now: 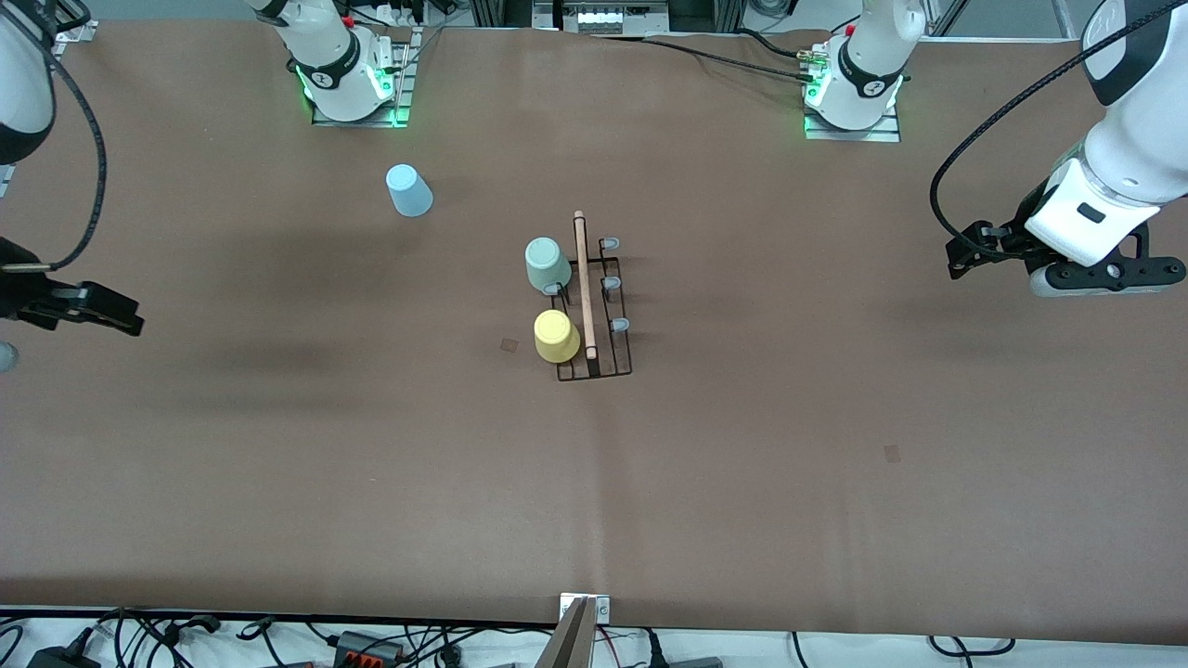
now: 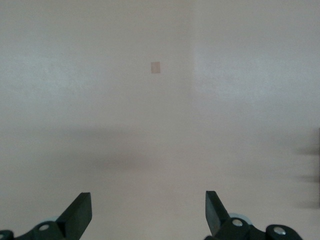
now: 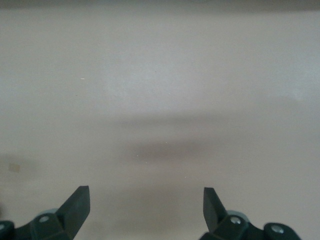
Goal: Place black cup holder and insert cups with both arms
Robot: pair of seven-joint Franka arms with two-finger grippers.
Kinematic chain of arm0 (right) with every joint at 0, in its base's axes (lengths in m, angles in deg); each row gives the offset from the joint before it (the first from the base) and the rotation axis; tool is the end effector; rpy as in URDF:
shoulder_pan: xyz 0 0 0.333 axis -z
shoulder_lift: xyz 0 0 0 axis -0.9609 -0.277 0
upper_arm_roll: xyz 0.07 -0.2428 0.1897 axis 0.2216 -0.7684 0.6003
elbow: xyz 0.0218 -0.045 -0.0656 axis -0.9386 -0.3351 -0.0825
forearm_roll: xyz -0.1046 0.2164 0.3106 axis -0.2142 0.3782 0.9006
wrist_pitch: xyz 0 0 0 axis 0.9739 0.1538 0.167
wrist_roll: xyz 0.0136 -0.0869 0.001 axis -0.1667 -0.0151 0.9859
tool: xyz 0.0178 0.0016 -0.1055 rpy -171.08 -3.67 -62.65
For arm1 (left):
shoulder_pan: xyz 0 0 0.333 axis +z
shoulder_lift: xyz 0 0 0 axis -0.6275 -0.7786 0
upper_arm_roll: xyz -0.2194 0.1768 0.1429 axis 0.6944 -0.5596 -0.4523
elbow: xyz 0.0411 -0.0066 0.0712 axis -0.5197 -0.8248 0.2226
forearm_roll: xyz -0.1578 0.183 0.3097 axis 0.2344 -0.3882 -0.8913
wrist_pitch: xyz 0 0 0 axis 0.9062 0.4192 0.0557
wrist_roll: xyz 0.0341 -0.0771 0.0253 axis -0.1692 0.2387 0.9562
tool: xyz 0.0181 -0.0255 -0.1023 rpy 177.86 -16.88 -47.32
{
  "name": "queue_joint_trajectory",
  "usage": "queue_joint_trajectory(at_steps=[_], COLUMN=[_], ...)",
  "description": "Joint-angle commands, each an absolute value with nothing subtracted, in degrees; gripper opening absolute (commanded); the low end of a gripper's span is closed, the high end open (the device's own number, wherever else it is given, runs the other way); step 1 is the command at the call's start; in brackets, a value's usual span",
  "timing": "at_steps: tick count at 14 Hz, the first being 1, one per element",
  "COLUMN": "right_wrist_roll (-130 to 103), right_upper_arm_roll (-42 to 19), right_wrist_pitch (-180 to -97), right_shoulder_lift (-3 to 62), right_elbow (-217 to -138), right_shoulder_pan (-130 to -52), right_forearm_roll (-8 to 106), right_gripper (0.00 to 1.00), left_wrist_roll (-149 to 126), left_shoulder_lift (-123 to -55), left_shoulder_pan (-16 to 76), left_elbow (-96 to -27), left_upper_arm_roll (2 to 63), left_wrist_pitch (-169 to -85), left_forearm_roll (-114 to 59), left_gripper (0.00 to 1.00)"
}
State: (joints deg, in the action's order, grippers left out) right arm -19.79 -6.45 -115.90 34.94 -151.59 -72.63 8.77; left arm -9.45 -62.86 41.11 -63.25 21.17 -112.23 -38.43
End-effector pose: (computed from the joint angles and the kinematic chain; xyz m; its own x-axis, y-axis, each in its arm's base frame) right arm 0.6523 -0.0249 0.5752 0.9987 -0.0476 0.0198 -0.0486 -0.9974 0.0528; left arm 0.5617 -0.0410 0.5480 0.9978 0.0639 0.0171 0.0644 -0.9974 -0.0322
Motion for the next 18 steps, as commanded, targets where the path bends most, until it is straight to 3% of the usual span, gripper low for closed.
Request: queue_joint_trajectory(at_steps=[1,7,11,18], right_wrist_roll=[-18.37,-18.37,-18.37,-18.19], right_upper_arm_roll=[-8.47,-5.22,-5.22,-5.13], right_wrist_pitch=[-115.75,-117.15,-124.01,-117.78], right_shoulder_lift=[38.76,42.99,51.51,53.72], right_elbow=[-155.98,-162.58,-175.23,-175.08], right_shoulder_pan=[-74.88,-71.02,-71.28,-71.37], right_forearm_roll=[9.72,9.54,9.28,9.81], right_gripper=[1.0,1.0,1.0,1.0], left_wrist_roll=[-10.8,-10.8,-10.8,-10.8], left_shoulder_lift=[-63.72,-63.72,-63.72,-63.72], left_shoulder_pan=[41.15,41.15,41.15,41.15], left_elbow=[-61.3,-61.3,-61.3,-61.3], left_upper_arm_roll=[20.87,20.87,20.87,20.78], left_wrist_pitch=[-110.88,-110.88,-110.88,-110.88], left_forearm_roll=[-37.25,-37.25,-37.25,-37.25], left_gripper=[1.0,1.0,1.0,1.0])
